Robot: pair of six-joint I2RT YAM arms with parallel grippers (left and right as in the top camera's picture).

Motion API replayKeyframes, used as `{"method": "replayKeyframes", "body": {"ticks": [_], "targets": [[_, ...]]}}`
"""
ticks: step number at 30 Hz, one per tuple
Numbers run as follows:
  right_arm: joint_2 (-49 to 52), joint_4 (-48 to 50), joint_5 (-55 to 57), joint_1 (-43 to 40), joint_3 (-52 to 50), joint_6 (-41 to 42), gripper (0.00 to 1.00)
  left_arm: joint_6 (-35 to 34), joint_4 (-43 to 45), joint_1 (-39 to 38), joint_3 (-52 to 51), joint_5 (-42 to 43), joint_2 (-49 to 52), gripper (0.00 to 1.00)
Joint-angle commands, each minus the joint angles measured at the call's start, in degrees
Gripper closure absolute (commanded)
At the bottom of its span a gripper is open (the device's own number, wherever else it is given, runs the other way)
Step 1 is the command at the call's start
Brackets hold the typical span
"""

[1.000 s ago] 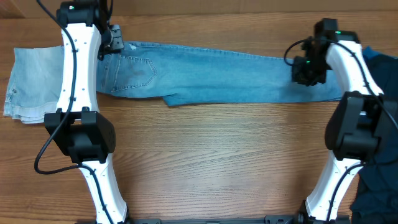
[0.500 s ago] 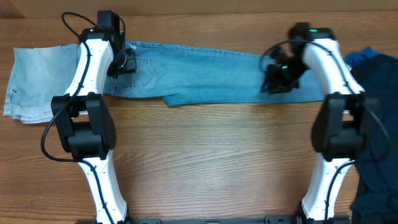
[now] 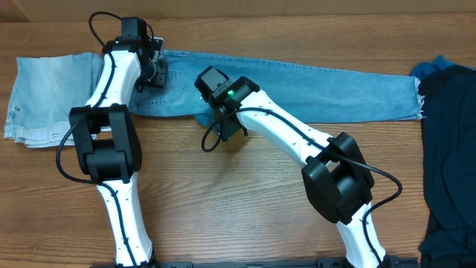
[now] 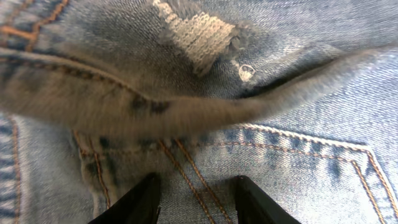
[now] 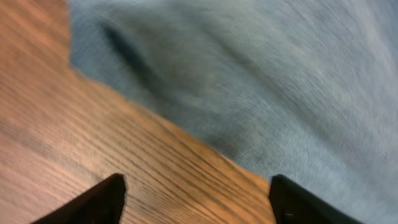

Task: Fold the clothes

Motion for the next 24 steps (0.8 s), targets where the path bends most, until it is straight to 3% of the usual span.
{"method": "replayKeyframes", "body": {"ticks": [1, 4, 9, 17, 24], "targets": [[-2.3, 0.2, -0.6, 0.7, 0.6, -12.7, 0.19, 1.2, 0.7, 0.3, -0.2, 1.0, 3.7, 0.55], [-1.9, 1.0, -7.4, 0.7, 0.5, -21.4, 0.34, 1.2, 1.7, 0.3, -0.2, 1.0, 3.8, 0.51], [-1.9, 6.7, -8.0, 0.7, -4.8, -24.4, 0.41, 1.2, 2.1, 0.4, -0.2, 0.8, 3.8, 0.44], [-1.8, 20.0, -7.0, 0.7, -12.7, -24.4, 0.42, 1.0, 2.8, 0.4, -0.2, 0.8, 3.8, 0.43], [-0.3, 23.2, -2.1, 0.7, -12.9, -24.3, 0.41, 1.0, 2.9, 0.4, -0.2, 0.8, 3.8, 0.42]]}}
